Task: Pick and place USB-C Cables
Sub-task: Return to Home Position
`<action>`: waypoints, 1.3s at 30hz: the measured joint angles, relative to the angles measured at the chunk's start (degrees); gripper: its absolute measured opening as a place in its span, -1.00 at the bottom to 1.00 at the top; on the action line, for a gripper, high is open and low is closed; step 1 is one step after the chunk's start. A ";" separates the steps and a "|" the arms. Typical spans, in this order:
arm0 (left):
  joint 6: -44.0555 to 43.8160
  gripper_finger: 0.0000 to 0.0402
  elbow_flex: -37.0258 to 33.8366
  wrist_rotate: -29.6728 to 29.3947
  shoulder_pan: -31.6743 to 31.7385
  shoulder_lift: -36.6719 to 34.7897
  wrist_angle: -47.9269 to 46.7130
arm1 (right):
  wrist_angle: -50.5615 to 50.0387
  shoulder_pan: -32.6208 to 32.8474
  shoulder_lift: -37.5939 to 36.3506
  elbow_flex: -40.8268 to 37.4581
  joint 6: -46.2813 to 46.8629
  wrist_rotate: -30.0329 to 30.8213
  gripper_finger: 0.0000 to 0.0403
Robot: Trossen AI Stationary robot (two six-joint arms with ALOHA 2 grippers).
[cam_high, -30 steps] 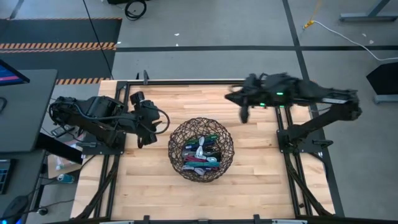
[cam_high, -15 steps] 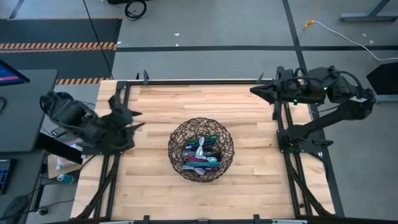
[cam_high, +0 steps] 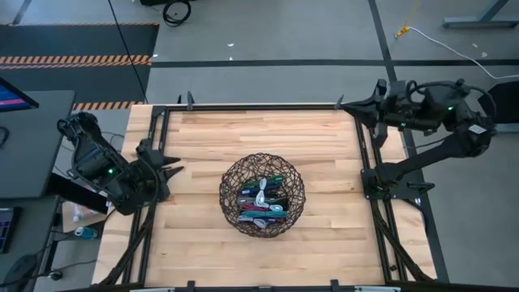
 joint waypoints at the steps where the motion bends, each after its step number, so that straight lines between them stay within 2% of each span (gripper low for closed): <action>1: -0.06 -0.37 -0.27 -1.03 -0.03 -0.22 0.24 | -0.02 0.00 -0.33 0.00 -0.13 -0.23 -0.93; 4: 0.99 -0.40 -0.26 0.20 0.02 -0.37 0.67 | -0.01 0.00 -1.19 0.00 -0.37 -0.50 -0.92; 9: 6.38 -0.41 -0.29 11.96 0.01 -0.31 1.06 | -0.01 0.00 -2.64 -0.02 -0.65 -3.31 -0.92; 14: 5.22 -0.41 -0.29 13.34 0.04 0.09 4.25 | 0.00 0.00 -4.08 -0.02 4.97 -16.63 -0.92; 17: 7.20 -0.41 -0.29 13.33 0.02 -0.05 7.93 | 0.00 0.00 -4.98 -0.02 5.72 -29.44 -0.92; 20: 18.82 -0.41 -0.29 11.26 0.03 -0.39 12.85 | 1.36 0.00 -5.46 -0.02 4.65 -38.39 -0.92; 23: 33.15 -0.41 -0.29 7.82 0.70 -1.04 19.82 | 2.62 0.00 -5.51 0.00 4.46 -40.45 -0.92; 25: 39.96 -0.41 -0.29 7.77 1.63 -2.30 24.53 | 2.28 -0.02 -5.83 -0.02 3.90 -41.81 -0.91; 30: 52.15 -0.41 -0.29 16.41 5.38 -6.29 32.64 | 2.86 -0.02 -8.02 -0.04 -1.40 -50.07 -0.92; 35: 61.06 -0.41 -2.26 23.03 10.91 -10.21 39.11 | 0.56 0.00 -10.61 0.05 1.83 -50.30 -0.92; 39: 65.61 -0.41 -9.18 30.62 16.89 -14.31 47.36 | -2.41 -0.02 -12.88 -0.07 0.20 -50.82 -0.91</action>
